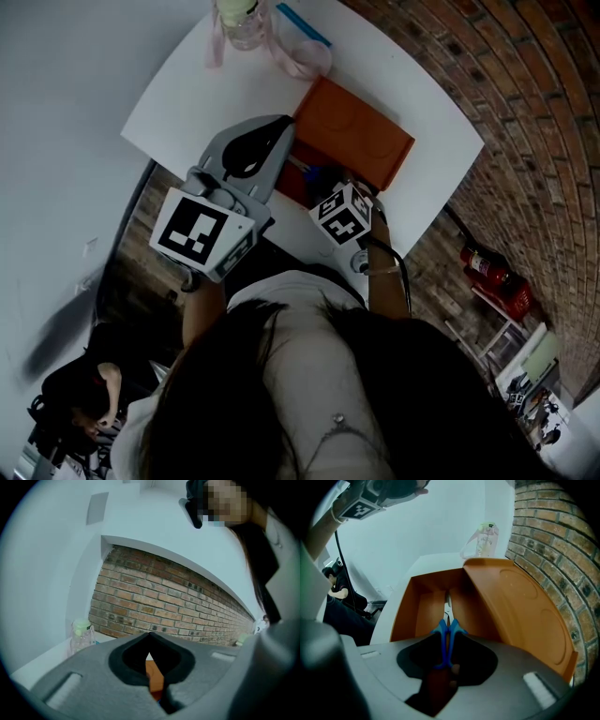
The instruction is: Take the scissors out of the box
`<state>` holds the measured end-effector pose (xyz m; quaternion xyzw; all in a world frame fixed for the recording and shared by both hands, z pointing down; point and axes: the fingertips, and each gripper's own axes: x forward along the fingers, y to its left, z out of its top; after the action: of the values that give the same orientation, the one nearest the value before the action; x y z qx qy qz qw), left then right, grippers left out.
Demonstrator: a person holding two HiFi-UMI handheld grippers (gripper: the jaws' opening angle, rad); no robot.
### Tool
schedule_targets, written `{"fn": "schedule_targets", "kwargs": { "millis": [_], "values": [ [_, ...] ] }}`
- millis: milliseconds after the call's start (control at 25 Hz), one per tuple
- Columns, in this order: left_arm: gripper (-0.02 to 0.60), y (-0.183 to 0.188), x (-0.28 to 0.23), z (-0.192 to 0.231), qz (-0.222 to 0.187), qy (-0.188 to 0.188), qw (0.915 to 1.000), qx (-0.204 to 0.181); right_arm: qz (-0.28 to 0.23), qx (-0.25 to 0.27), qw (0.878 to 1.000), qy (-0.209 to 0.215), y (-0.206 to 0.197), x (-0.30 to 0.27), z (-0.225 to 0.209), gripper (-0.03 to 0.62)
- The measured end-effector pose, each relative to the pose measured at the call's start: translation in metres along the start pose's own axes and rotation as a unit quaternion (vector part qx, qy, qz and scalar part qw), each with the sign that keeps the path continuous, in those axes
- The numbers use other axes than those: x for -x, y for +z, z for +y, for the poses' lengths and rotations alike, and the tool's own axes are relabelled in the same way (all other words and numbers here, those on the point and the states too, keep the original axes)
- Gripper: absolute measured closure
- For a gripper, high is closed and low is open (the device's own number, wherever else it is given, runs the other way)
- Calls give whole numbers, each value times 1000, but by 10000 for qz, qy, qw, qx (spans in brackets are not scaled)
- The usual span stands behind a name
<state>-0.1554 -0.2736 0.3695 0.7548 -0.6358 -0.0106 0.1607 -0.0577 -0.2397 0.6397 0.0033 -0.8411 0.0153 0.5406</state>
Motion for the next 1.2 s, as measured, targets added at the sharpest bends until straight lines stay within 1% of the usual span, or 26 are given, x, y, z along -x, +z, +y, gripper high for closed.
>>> {"fn": "schedule_targets", "kwargs": {
  "millis": [160,360,600,1200],
  "values": [
    [581,7,0,-2,-98,-21,9999,-28,51,39,10000,-64,-1,0,-1,480],
    [581,9,7,0,-38,-10,10000,-67,63,-43,9999,-139,-1,-1,-2,485],
    [581,18,15,-3,-108,-21,9998,-191,-14,-194,9994,-282,-2,0,-2,491],
    [581,36,40,-19,-194,-69,9984,-526,-151,-257,9979,-577,0,5,2,496]
  ]
}}
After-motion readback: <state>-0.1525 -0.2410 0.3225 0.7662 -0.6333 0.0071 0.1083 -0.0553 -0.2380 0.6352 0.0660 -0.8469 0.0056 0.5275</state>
